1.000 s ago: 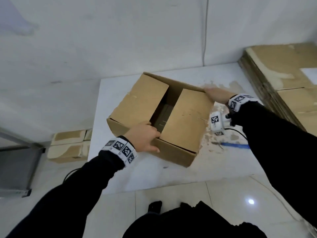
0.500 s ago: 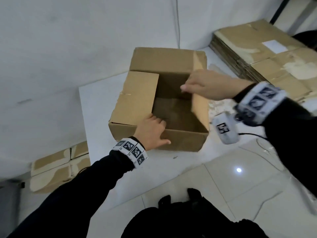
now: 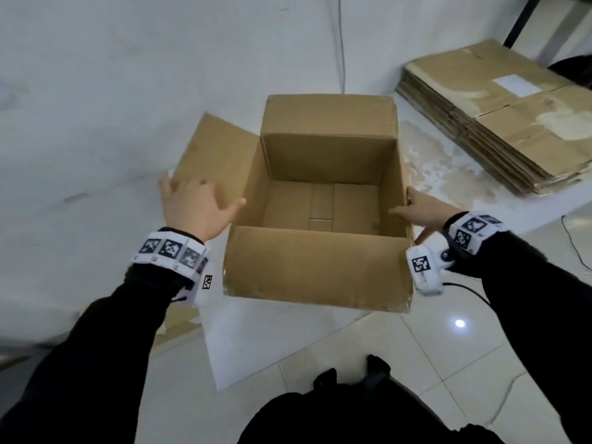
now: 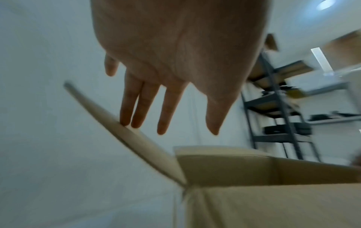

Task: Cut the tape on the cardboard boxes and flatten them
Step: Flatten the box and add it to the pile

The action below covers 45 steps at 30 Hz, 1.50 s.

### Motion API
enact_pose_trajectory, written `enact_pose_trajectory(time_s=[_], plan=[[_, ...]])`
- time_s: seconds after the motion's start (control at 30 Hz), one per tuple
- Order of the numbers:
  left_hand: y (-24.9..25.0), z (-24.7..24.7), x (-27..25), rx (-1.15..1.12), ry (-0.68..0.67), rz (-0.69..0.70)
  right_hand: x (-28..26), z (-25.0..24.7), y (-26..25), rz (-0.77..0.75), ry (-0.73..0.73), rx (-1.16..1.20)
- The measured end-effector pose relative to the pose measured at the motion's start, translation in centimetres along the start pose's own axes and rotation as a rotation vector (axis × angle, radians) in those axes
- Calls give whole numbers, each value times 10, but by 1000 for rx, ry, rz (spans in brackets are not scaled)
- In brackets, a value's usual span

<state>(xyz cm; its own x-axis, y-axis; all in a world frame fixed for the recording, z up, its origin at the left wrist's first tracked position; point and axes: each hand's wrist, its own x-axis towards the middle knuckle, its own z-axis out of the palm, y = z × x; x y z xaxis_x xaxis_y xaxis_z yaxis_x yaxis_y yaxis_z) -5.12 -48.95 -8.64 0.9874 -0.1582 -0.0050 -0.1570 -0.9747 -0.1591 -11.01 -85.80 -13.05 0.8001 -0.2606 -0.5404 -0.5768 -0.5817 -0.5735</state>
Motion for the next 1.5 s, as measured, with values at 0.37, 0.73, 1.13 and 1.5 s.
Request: enact_pose_trajectory(time_s=[0.37,0.73,1.13,1.5], plan=[[7,-35,24,-712,-269,107,-20,27,-1,-336,604,534],[136,-91,53,-921,18,403,-72,193,38,-700,557,230],[126,-73,41,-339,-263,342,-32,40,10,-160,72,959],[132,-149,-13,-475,37,184,-27,-50,-60,-715,-215,175]])
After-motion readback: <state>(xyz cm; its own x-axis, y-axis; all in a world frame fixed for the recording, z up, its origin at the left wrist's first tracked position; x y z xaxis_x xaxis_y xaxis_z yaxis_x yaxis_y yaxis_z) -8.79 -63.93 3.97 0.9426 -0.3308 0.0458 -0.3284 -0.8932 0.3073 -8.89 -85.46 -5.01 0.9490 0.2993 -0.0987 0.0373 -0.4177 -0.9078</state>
